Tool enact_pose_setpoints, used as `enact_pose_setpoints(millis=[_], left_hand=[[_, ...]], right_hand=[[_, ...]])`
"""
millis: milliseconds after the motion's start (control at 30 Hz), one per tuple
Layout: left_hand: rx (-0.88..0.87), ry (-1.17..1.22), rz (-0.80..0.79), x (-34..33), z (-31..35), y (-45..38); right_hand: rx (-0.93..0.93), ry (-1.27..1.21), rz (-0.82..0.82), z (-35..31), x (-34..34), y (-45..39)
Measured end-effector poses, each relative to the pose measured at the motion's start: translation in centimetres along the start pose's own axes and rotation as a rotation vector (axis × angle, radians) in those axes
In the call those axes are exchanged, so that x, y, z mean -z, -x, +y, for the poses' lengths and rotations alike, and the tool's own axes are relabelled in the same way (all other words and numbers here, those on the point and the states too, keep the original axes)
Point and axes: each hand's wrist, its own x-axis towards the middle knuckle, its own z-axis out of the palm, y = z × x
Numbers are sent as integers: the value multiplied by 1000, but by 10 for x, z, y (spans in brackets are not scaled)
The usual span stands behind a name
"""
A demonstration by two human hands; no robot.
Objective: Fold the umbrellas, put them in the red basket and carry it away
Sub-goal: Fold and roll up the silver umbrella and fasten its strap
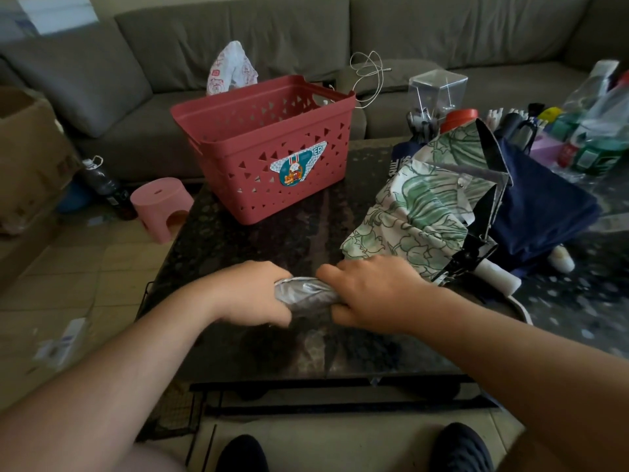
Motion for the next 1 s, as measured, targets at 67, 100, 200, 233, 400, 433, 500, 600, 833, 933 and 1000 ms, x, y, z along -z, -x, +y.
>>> enact_pose_setpoints(millis=[67,100,200,233,400,433,500,600,833,933,1000], left_hand=[[-31,-44,-27,-2,-4,4],[-55,-112,2,-5,-4,5],[-188,-320,174,-17,1,3],[-222,-394,235,-21,3,0],[-259,-584,369,-26,-3,-12],[-256,-589,387,-24,-6,-13],[-238,-560,396,-17,-8,-12],[-207,-463,332,-11,-9,-9],[-181,-270,281,-5,-5,0],[-184,-392,305,-10,3,-1],[-195,-444,335,-10,11,0]], right_hand=[[33,-52,-89,0,-1,1],[36,-76,-132,2,-1,1],[-20,-227,-252,9,-4,1],[-45,-313,-293,12,-5,1],[-65,-583,-381,27,-5,3],[-50,-570,-362,30,-5,3],[-15,-430,-276,34,-6,2],[33,-240,-38,40,-6,4],[128,-283,356,45,-8,4],[97,-266,296,33,3,6],[-11,-209,239,19,7,8]])
